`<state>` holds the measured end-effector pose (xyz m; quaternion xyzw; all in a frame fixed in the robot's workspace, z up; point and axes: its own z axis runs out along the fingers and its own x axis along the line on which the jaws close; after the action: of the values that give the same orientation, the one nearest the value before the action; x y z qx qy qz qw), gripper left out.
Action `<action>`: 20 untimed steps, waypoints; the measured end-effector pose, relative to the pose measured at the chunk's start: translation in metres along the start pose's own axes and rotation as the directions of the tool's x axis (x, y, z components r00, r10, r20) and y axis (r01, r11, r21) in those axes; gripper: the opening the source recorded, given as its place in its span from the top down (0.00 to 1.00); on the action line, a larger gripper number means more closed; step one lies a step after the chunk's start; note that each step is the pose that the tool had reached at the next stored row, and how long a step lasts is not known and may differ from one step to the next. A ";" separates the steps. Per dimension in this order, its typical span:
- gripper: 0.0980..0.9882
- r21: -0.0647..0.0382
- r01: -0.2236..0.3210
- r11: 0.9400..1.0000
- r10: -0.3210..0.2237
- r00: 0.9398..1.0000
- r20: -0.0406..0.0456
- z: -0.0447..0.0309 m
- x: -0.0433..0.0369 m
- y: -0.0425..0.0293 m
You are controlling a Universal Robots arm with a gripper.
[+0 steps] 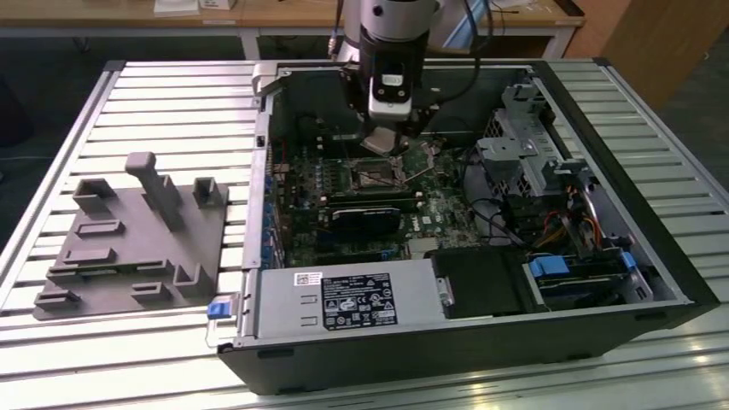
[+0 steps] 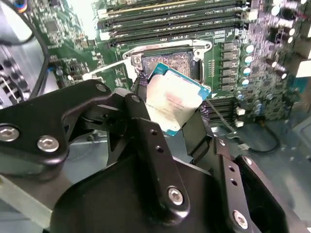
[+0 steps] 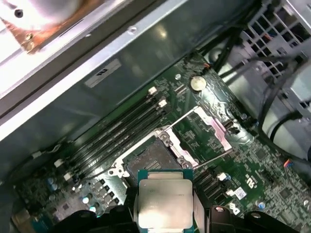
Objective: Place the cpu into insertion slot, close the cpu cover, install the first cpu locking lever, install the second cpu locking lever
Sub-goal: 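Place the cpu into insertion slot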
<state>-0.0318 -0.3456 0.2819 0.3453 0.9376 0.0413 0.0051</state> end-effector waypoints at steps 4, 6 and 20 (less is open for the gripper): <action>0.51 -0.002 -0.072 0.997 0.072 0.997 0.006 0.0020 0.0000 -0.0002; 0.51 -0.003 -0.108 0.994 0.108 0.994 0.009 0.0033 -0.0001 -0.0003; 0.51 -0.012 -0.355 0.935 0.355 0.934 0.028 0.0150 -0.0003 -0.0012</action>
<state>-0.0318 -0.3456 0.2668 0.5093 0.8596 0.0397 0.0124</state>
